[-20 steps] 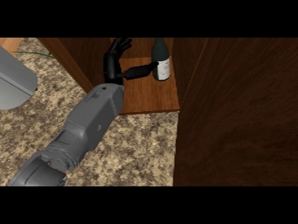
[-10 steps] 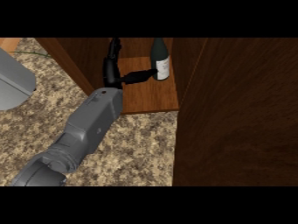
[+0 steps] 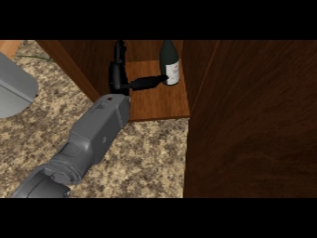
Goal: Pick up the wine, place it into the cabinet and close the cabinet
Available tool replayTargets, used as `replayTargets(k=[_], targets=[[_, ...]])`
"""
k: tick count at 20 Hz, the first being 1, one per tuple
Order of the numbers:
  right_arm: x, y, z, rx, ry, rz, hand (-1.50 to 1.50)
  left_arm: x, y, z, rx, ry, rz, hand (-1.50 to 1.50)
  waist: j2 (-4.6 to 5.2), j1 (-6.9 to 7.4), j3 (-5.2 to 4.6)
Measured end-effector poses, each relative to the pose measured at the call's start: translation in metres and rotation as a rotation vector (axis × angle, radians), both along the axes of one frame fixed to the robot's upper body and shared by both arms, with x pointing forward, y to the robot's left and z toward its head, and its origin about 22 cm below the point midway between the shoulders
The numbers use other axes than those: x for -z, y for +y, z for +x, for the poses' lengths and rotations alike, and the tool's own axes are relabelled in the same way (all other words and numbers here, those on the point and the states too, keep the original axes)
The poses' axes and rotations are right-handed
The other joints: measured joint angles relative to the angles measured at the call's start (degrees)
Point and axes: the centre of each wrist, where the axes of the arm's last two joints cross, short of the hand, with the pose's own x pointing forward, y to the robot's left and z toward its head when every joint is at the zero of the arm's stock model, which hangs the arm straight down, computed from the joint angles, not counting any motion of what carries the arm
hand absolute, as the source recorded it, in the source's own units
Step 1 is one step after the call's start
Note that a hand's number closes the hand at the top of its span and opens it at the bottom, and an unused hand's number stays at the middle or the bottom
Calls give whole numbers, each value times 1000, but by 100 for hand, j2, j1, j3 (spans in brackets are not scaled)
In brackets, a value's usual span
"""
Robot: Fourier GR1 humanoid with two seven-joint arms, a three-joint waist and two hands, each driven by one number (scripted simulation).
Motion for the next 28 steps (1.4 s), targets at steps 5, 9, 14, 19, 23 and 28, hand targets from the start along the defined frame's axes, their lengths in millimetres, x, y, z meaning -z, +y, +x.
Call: replayTargets(k=[5, 9, 14, 19, 23, 28], targets=[[-1, 1, 0, -1, 3, 4, -150, 0, -1, 0, 48, -16, -7, -150, 4, 18, -9], [1, 3, -1, -10, 11, 9, -150, 1, -1, -1, 82, -33, -12, -150, 0, 18, -11], [2, 3, 0, -9, 11, 9, -150, 2, -1, -2, 128, -42, -15, -150, -6, 34, -13], [-1, 5, 1, -10, 9, 17, -150, 2, -1, -1, 151, -34, -60, -150, -13, 34, -26], [-2, 7, 1, -17, 11, 19, -150, 3, 0, -2, 152, -51, -106, -150, -42, 5, -18], [-3, 10, 0, -24, 23, 24, -150, 5, 0, -4, 159, -51, -139, -150, -82, 4, -15]])
